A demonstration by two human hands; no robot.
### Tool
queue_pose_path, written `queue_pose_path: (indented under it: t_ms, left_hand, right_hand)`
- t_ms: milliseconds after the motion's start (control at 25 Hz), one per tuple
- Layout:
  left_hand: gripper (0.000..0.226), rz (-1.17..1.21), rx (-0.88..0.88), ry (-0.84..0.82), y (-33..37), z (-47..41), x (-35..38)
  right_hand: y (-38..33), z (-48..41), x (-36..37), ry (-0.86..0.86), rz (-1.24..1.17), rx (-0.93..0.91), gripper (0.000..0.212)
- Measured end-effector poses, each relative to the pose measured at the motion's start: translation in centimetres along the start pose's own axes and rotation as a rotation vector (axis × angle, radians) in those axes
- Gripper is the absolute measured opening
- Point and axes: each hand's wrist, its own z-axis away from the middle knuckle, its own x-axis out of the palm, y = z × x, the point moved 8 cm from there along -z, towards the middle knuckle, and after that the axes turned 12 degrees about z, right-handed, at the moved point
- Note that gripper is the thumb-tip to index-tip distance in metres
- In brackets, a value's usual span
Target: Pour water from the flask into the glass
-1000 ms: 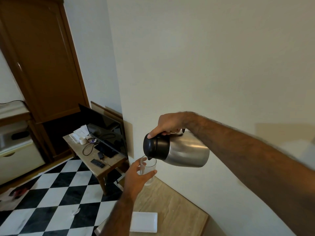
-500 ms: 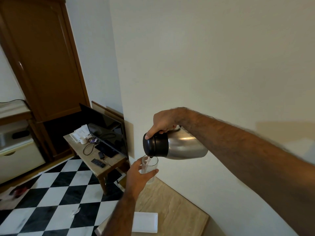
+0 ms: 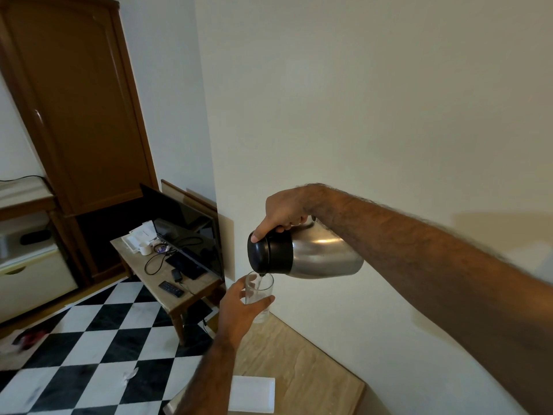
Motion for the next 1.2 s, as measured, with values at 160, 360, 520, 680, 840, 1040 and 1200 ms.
queue_pose_path:
  t_ms: [160,360,520,680,840,1040,1200]
  left_hand:
    - [0.067,-0.001,0.003,0.005,0.1,-0.1,-0.1]
    - [0.067,0.017,0.003,0.011,0.0,-0.1,-0.3]
    - [0.069,0.022,0.002,0.015,-0.1,-0.2,-0.6]
    - [0.067,-0.008,0.004,0.005,-0.4,-0.3,-0.8]
    - [0.067,0.005,0.005,0.007,-0.5,-0.2,-1.0]
    - [0.07,0.008,0.003,0.008,0.0,0.1,-0.9]
    - [0.068,0.016,0.013,0.012,0.0,0.4,-1.0]
  right_hand:
    - [-0.3,-0.1,-0.3,0.002,0.005,0.002,0.054]
    - [-0.6,0.0,-0.5,0.005,0.011,0.001,0.055]
    - [-0.9,0.1,-0.7,0.022,0.053,-0.005,0.055]
    - [-1.3,0.1,-0.9,0.017,0.049,-0.007,0.055]
    - [-1.6,0.1,-0.9,0.005,0.04,-0.02,0.054]
    - [-1.6,0.1,-0.8,-0.003,0.043,-0.012,0.055]
    - [-1.5,0.4,-1.1,0.005,0.045,-0.01,0.055]
